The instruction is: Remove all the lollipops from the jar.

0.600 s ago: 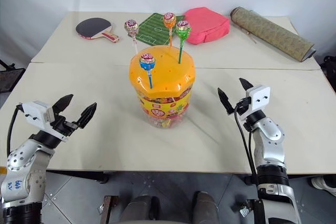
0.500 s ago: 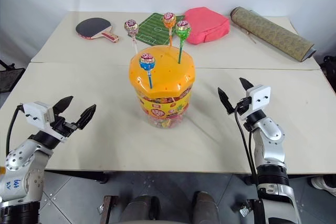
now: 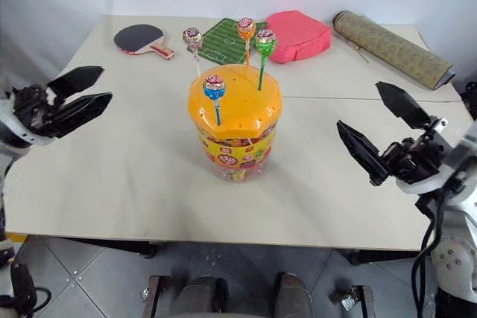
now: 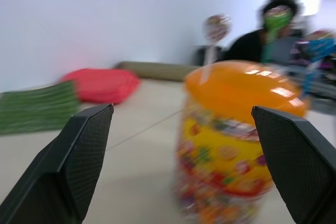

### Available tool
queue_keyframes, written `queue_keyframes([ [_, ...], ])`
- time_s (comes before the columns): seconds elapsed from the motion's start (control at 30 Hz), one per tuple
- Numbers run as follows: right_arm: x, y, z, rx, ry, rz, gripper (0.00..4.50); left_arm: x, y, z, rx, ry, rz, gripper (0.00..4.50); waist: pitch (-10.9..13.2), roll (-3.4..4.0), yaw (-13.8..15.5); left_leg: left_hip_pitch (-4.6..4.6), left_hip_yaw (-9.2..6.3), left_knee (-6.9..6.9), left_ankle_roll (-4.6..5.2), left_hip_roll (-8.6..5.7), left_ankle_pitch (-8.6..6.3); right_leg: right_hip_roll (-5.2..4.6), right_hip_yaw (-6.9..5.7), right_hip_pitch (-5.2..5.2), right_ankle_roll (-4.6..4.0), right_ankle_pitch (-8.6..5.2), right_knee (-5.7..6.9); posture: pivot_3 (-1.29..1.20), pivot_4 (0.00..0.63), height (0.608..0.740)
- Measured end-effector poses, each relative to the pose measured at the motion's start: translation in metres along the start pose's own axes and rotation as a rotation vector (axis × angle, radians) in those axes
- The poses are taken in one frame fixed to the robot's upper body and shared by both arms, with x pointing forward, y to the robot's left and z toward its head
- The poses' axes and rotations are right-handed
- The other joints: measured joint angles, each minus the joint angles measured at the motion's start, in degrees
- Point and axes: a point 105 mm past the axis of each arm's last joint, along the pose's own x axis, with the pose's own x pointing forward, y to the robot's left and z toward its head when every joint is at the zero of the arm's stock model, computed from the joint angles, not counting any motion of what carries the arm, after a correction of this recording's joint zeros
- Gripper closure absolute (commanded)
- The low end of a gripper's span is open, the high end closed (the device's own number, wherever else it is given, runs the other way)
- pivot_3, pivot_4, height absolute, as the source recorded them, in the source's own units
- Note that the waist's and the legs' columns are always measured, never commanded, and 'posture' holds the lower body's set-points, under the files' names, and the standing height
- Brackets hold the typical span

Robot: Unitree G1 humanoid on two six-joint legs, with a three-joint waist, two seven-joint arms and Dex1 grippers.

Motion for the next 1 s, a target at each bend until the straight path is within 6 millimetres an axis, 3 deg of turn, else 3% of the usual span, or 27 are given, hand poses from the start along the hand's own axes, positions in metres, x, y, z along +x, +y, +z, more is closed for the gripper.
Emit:
queue_keyframes([
  [0.17, 0.009, 0.018, 0.002, 0.022, -0.055, 0.002, 0.0, 0.06, 0.0, 0.008, -0.032, -0.069, -0.161, 0.02, 0.0, -0.11, 0.3, -0.12, 0.07, 0.21, 0.04, -0.06, -0.03, 0.01, 0.1, -0.02, 0.02, 0.01, -0.03, 0.0, 0.15, 0.74],
  [0.3, 0.024, 0.036, 0.001, 0.06, -0.087, 0.066, 0.0, 0.092, 0.002, 0.0, -0.058, -0.058, -0.218, 0.02, 0.0, -0.12, -0.2, -0.1, 0.13, 0.12, 0.04, -0.03, -0.02, 0.05, 0.11, -0.1, 0.02, 0.01, -0.02, 0.0, 0.15, 0.74],
  [0.4, 0.034, 0.048, 0.001, 0.096, -0.114, 0.098, 0.0, 0.106, 0.002, -0.005, -0.072, -0.025, -0.266, 0.61, 0.0, -0.12, -0.5, -0.11, 0.15, 0.08, 0.03, 0.0, -0.02, 0.08, 0.12, -0.15, 0.02, 0.01, -0.03, 0.0, 0.15, 0.74],
  [0.63, 0.035, 0.053, -0.008, 0.099, -0.08, 0.091, 0.0, 0.119, 0.007, -0.015, -0.097, -0.006, -0.289, 2.7, 0.1, -0.18, 0.1, -0.16, 0.15, 0.16, 0.04, -0.01, -0.03, 0.07, 0.13, -0.15, 0.02, 0.01, -0.05, 0.0, 0.15, 0.74],
  [0.83, 0.035, 0.053, -0.008, 0.097, -0.081, 0.091, 0.0, 0.125, 0.007, -0.009, -0.091, -0.043, -0.307, 4.48, 0.1, -0.2, 0.0, -0.18, 0.15, 0.18, 0.06, 0.0, -0.04, 0.07, 0.12, -0.15, 0.02, 0.01, -0.04, 0.0, 0.15, 0.74],
  [1.0, 0.039, 0.055, -0.004, 0.093, -0.094, 0.141, 0.0, 0.128, 0.015, 0.017, -0.191, -0.211, -0.272, 4.48, 0.1, -0.28, 0.0, -0.18, 0.13, 0.19, 0.07, 0.0, -0.04, 0.07, 0.13, -0.15, 0.03, 0.01, -0.04, 0.0, 0.15, 0.74],
])
